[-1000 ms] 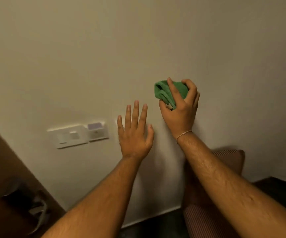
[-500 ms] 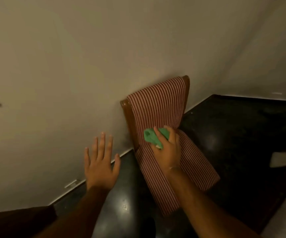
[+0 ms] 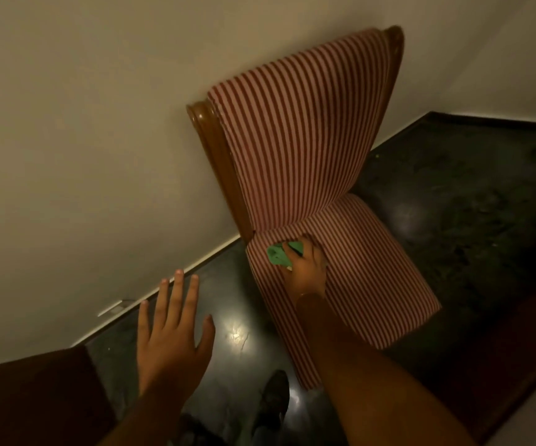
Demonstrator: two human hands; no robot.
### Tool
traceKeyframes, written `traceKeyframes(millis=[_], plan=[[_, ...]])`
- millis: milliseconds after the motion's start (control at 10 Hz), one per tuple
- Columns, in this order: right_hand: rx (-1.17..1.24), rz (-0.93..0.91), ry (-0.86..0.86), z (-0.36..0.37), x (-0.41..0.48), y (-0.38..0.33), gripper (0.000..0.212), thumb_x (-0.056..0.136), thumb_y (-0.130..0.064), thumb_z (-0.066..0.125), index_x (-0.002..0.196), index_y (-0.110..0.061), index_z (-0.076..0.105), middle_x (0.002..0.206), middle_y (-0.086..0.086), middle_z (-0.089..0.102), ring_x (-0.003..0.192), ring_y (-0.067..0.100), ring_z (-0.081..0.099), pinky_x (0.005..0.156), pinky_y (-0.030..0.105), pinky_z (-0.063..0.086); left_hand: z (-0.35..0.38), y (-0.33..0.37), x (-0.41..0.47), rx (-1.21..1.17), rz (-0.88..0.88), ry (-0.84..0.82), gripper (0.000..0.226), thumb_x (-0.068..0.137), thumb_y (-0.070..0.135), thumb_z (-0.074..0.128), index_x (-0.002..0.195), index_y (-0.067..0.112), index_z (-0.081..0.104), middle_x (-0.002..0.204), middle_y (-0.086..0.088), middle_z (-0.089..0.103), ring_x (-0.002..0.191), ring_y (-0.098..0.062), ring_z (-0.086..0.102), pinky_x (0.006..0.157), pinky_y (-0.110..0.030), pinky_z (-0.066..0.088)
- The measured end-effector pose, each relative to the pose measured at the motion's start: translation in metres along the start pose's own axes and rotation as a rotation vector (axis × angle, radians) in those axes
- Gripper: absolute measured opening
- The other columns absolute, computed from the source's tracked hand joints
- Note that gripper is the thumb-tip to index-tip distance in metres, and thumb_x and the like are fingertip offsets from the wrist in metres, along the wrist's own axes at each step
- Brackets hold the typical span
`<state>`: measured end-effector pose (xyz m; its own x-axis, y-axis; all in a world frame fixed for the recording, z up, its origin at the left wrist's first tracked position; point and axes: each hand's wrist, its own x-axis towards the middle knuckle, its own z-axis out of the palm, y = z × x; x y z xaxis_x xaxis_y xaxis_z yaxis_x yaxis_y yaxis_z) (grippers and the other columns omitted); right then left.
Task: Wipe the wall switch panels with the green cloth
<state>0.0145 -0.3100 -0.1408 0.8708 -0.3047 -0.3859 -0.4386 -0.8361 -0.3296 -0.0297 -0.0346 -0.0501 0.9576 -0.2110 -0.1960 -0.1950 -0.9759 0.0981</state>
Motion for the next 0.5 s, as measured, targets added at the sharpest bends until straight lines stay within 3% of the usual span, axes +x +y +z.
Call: traceKeyframes(millis=[200,300,500], plan=[[-0.069,-0.007,-0.075,0.021,0.028,0.011,0.066,0.106,-0.041,0.055,0.166,-0.036,0.03,0.176,0.007,0.01,0.16,0.036,0.015,0.129,0.053,0.019,0.009,-0.016,0.007,-0.015,0.03,-0.024,0.078,0.108,0.061,0.025,0.177,0.026,0.012,0.184,0.001,0.001,0.171,-0.02,-0.003,0.137,-0.05,0.001],[-0.184,-0.01,-0.124,0.034,0.025,0.009,0.082,0.105,-0.06,0.048,0.171,-0.033,0.008,0.178,0.011,-0.007,0.163,0.04,0.001,0.132,0.058,0.008,0.009,-0.016,0.012,-0.001,0.034,-0.041,0.078,0.108,0.06,0.024,0.176,0.026,0.013,0.184,0.0,0.001,0.171,-0.022,-0.002,0.137,-0.053,0.004],[-0.284,0.013,-0.175,0.039,0.025,0.004,0.096,0.1,-0.077,0.039,0.17,-0.029,-0.006,0.175,0.019,-0.018,0.163,0.046,-0.01,0.13,0.065,0.004,0.002,-0.008,0.027,-0.016,0.08,0.035,0.076,0.109,0.058,0.026,0.177,0.026,0.015,0.184,0.001,0.003,0.171,-0.023,0.001,0.136,-0.046,-0.004]])
